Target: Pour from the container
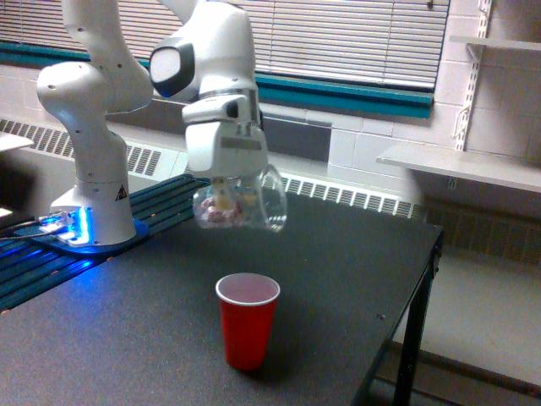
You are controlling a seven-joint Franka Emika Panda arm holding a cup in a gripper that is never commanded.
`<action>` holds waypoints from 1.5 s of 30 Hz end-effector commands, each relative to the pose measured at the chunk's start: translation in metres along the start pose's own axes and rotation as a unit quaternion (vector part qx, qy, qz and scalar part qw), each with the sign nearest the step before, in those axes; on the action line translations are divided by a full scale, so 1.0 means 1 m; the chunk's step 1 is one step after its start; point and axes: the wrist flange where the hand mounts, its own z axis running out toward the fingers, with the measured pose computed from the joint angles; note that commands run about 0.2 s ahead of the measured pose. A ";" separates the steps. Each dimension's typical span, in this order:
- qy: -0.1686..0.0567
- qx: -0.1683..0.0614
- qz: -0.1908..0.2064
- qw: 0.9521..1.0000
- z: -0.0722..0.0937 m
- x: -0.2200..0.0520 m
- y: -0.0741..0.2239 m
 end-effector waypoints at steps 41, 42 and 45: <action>-0.086 -0.087 -0.118 0.985 0.035 0.007 0.029; -0.087 -0.089 -0.121 0.985 0.035 0.007 0.028; -0.091 -0.092 -0.128 0.983 0.035 0.007 0.025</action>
